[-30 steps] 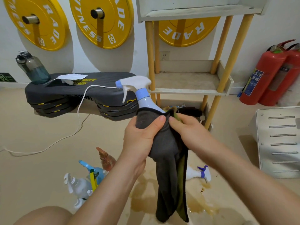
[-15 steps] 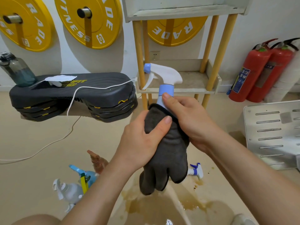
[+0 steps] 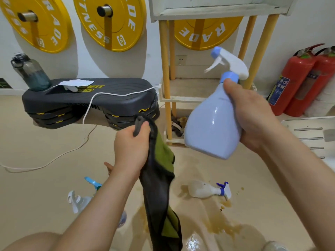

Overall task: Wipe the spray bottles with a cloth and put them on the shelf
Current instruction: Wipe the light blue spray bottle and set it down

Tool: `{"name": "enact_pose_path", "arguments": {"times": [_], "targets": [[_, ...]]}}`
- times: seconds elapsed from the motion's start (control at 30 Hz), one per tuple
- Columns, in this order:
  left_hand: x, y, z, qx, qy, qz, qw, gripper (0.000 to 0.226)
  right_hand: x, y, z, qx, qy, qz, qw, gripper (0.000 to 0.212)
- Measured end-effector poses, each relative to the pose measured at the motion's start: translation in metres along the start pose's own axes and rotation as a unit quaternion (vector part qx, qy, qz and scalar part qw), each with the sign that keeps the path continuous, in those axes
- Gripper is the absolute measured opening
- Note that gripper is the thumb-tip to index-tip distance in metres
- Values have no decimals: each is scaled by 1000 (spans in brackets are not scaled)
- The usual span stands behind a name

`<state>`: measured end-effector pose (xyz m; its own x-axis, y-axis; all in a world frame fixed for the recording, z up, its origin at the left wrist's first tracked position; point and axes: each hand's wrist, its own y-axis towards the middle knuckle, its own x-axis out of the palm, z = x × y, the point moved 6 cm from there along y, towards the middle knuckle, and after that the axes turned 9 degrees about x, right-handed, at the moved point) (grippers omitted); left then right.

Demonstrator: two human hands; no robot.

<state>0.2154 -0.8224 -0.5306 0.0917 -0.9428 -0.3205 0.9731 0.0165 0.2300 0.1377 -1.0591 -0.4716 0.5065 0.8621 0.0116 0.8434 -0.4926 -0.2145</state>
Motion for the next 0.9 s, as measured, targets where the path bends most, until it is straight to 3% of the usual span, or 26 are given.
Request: {"name": "enact_pose_path", "arguments": {"times": [0.1,0.2,0.3,0.37,0.47,0.53,0.57,0.63,0.7,0.77,0.83,0.9], "targets": [[6,-12,4,-96,-196,28,976,29,14,-4,10,10,-59,-42,997,34],[18,-26,28,-102,-248,-37,963,21,28,1,25,-2,-84,-29,996,35],[33,-46,59,31,-217,-196,956,13,36,6,37,-21,-89,16,996,34],[38,-56,63,182,-104,-228,951,45,40,7,41,-26,-29,11,999,32],[37,-59,68,409,132,-99,898,44,47,1,47,9,92,-29,995,28],[34,-53,64,436,173,-31,882,39,49,-2,49,14,88,-12,996,27],[31,-46,61,393,147,-28,907,34,49,-4,46,-1,65,11,998,29],[31,-31,47,209,43,-73,974,25,47,-10,36,-44,12,52,998,36],[36,-29,28,-16,-81,-118,990,36,48,-16,27,-97,-40,55,993,42],[46,-37,16,-160,-260,-132,943,34,46,-19,23,-116,-52,59,990,43],[56,-44,18,-215,-409,-132,877,37,37,-15,27,-62,32,88,994,43],[64,-55,21,-247,-484,-117,831,43,29,-9,38,24,146,124,981,40]]}}
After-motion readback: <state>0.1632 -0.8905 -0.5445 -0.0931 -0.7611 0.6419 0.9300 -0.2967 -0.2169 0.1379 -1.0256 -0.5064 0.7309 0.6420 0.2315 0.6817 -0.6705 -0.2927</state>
